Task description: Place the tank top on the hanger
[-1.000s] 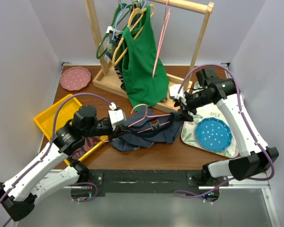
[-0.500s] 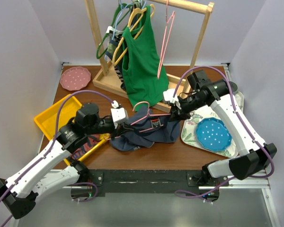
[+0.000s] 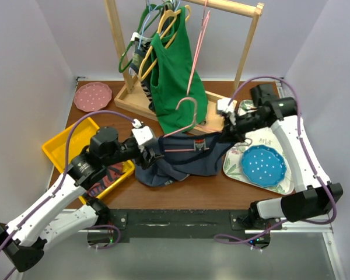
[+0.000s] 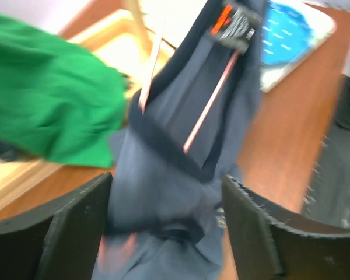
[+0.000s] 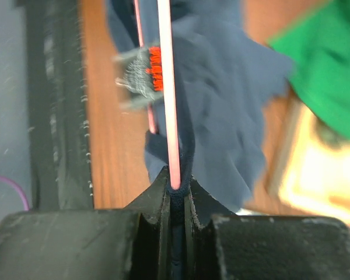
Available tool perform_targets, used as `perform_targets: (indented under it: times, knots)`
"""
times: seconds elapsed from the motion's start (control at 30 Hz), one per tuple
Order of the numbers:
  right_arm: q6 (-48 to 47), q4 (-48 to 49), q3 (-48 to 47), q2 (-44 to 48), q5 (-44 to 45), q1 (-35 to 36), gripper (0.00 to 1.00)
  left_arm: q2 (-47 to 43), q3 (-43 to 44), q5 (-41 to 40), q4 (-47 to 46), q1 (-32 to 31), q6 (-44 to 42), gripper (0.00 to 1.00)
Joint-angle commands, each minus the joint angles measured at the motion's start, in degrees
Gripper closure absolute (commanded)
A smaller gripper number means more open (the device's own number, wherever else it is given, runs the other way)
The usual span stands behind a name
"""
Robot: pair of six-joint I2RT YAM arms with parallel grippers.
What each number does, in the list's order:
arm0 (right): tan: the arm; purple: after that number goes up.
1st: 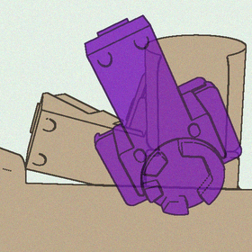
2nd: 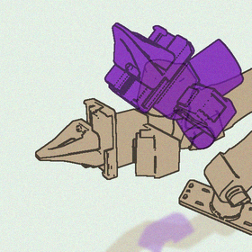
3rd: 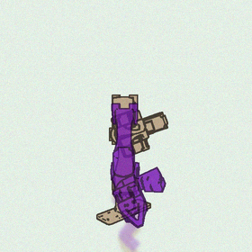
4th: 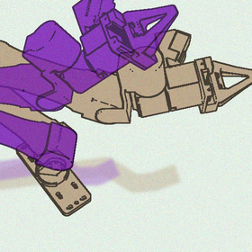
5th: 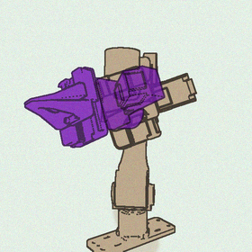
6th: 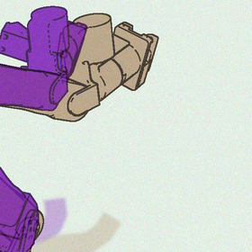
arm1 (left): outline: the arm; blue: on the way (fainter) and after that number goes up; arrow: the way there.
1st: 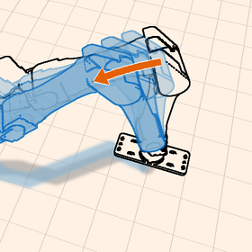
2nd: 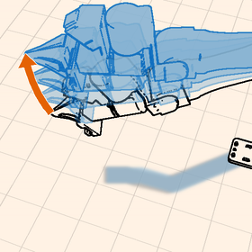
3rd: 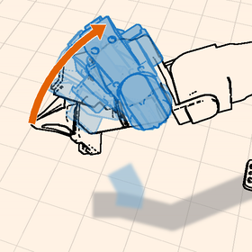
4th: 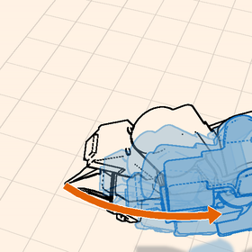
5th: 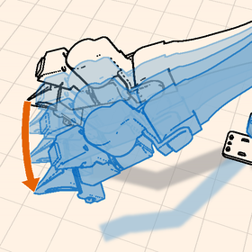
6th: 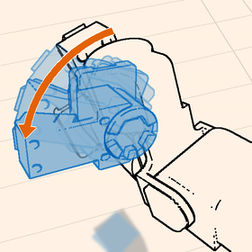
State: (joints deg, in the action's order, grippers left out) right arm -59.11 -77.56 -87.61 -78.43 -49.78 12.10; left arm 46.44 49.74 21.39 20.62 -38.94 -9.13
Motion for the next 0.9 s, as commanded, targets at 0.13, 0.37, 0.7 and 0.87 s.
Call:
perform_targets:
  times: [0.13,0.37,0.7,0.87]
  knots:
    - [11.19,0.37,2.18,6.18,0.98,-12.01,1.0,-4.07,-1.83,-22.08,-3.31,0.35,-0.37,0.07]
    - [30.16,14.53,-3.35,8.91,11.25,-13.86,1.0,-10.39,-6.48,-29.47,-4.71,0.35,1.48,0.05]
    - [37.4,16.82,-11.26,6.19,24.45,-13.86,1.0,-20.5,-13.08,-30.0,-3.4,0.35,4.99,0.05]
    - [42.41,21.57,-14.42,6.28,29.56,-13.68,1.0,-21.65,-13.96,-30.0,-3.31,0.35,6.31,0.05]
